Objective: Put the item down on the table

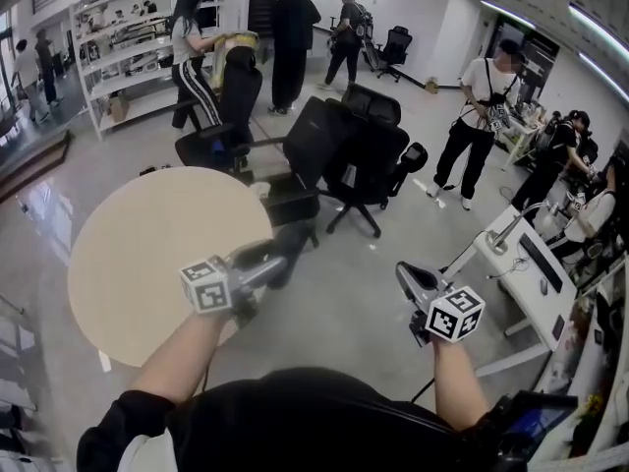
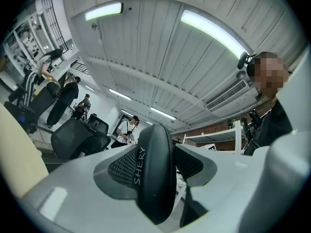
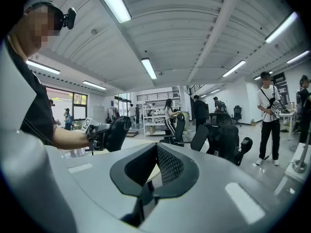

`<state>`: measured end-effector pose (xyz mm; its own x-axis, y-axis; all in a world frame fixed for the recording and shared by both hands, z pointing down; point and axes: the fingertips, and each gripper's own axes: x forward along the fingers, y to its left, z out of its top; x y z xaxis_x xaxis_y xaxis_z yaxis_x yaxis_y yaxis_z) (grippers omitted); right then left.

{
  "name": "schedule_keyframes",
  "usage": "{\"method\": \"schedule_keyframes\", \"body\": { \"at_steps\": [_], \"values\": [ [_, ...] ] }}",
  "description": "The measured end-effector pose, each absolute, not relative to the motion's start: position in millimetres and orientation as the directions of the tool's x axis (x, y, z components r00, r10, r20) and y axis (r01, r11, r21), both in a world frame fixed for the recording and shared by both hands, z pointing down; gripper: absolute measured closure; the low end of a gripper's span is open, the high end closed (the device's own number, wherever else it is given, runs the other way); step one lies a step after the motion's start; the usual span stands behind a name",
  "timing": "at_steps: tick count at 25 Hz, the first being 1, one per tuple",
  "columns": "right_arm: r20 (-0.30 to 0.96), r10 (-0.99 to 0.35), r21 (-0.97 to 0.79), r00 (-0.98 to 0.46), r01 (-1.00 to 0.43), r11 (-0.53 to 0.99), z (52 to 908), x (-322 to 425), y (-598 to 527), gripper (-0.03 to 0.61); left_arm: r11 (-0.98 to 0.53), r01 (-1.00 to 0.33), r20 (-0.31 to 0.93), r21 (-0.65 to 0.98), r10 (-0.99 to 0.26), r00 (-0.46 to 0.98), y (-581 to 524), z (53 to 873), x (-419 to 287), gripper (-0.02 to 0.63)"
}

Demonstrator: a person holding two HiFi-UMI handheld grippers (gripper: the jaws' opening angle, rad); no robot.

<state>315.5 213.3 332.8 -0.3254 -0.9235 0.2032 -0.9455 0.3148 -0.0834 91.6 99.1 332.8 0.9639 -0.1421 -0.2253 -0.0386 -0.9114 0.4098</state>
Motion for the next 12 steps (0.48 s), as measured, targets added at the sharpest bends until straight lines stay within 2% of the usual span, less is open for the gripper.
{"method": "schedule_keyframes", "body": {
  "at_steps": [12],
  "values": [
    [0.207, -0.900, -0.107, -0.384, -0.923, 0.369, 351.2, 356.0, 91.5, 0.565, -0.889, -0.119, -0.201, 0.442, -0.228, 0.953, -5.9, 356.4, 106.9, 0.370]
  ]
}}
